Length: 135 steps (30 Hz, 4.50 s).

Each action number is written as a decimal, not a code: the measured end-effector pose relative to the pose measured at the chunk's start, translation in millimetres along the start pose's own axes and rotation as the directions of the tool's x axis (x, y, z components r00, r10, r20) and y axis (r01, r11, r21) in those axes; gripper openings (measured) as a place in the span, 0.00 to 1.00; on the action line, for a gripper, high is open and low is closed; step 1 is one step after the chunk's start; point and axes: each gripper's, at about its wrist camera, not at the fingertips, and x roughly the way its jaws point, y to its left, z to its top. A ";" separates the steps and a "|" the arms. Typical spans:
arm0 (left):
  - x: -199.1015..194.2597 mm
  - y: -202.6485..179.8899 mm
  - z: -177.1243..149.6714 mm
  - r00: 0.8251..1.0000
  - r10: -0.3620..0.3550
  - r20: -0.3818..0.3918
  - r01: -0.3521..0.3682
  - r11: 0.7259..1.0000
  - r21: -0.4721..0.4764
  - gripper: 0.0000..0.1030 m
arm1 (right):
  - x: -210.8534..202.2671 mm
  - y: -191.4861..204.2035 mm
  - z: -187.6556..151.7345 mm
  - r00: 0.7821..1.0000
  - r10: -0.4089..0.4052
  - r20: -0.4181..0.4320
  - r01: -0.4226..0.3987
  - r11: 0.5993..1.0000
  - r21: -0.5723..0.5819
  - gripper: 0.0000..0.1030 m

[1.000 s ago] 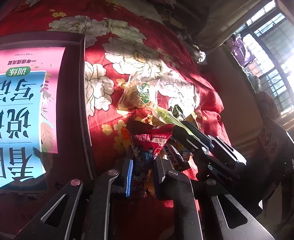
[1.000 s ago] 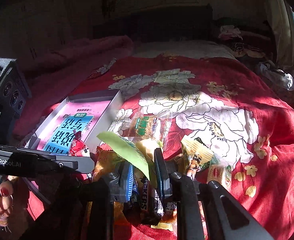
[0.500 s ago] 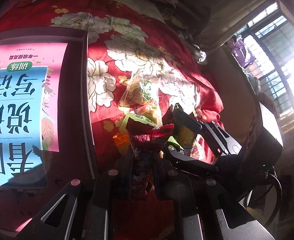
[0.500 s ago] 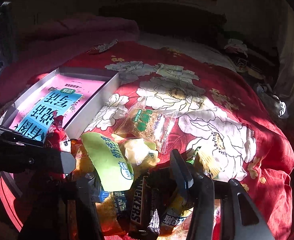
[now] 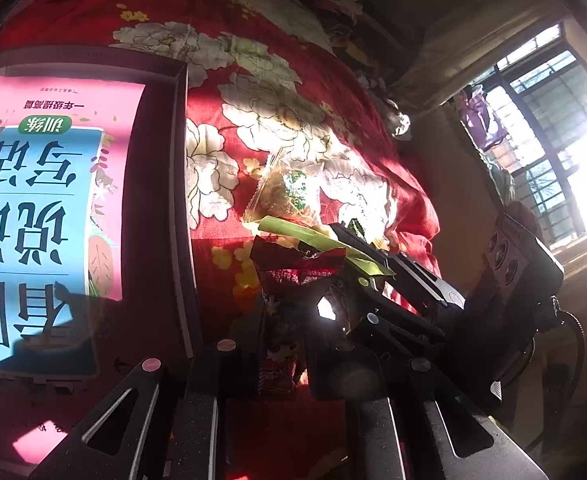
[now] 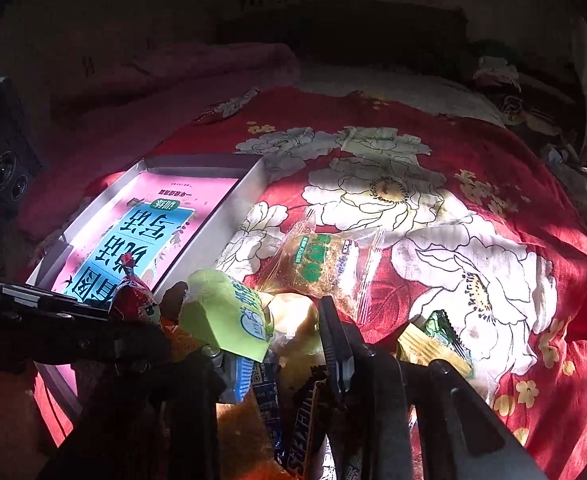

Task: Organize snacks
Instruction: 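Carry the red packet to the box with the left tool while the right tool carries the green one, then lower the green packet into the box with the right tool while the left tool releases the red one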

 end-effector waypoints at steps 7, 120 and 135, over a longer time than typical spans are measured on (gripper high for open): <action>-19.2 -9.0 3.3 0.999 -0.005 0.046 0.004 1.000 0.021 0.15 | -36.9 -7.1 4.5 0.995 0.029 0.090 -0.037 0.996 0.084 0.29; -126.6 118.3 -35.4 0.944 0.266 0.196 -0.235 0.957 -0.168 0.23 | -0.4 140.4 -32.2 0.982 0.167 -0.093 -0.177 0.979 -0.106 0.41; -130.3 114.0 -35.4 0.945 0.260 0.199 -0.230 0.960 -0.161 0.47 | -17.4 138.4 -30.6 0.980 0.190 -0.065 -0.196 0.975 -0.101 0.50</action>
